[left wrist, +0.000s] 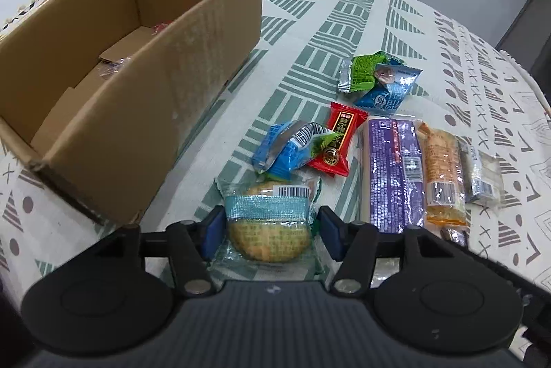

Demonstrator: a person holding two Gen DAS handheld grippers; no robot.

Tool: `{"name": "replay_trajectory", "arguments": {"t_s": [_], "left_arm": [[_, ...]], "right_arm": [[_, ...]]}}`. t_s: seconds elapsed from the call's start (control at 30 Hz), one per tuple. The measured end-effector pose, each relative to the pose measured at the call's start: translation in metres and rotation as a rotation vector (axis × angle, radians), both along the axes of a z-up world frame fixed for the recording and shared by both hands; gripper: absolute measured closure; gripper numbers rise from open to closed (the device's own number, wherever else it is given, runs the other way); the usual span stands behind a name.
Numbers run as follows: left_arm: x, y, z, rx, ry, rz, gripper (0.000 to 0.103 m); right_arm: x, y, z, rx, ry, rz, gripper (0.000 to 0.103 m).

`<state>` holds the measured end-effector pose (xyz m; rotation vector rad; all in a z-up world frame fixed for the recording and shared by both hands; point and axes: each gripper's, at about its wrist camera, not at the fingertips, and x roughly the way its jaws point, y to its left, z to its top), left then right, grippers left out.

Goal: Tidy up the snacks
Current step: 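Grasp the teal-wrapped round cookie with the left tool while the right grasps a dark bar, then carry both snacks to the box and open the left tool over it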

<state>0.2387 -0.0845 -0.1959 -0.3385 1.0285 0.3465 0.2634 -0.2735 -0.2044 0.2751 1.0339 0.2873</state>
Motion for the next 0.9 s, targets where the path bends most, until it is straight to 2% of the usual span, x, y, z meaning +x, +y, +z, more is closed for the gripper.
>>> {"name": "replay_trajectory", "arguments": {"t_s": [0.03, 0.13, 0.67, 0.9], "left_arm": [[-0.002, 0.000, 0.003, 0.000, -0.006, -0.001, 0.046], [-0.009, -0.001, 0.013, 0.000, -0.023, -0.005, 0.046], [-0.039, -0.001, 0.072, 0.034, -0.134, -0.026, 0.046], [-0.051, 0.003, 0.089, 0.048, -0.160, -0.015, 0.046]], "right_arm": [[-0.001, 0.000, 0.000, 0.003, 0.010, 0.005, 0.081], [-0.004, -0.003, 0.002, 0.030, 0.028, 0.002, 0.085], [-0.032, -0.006, 0.050, 0.156, -0.094, -0.023, 0.085], [-0.043, 0.011, 0.069, 0.208, -0.159, -0.020, 0.085]]}}
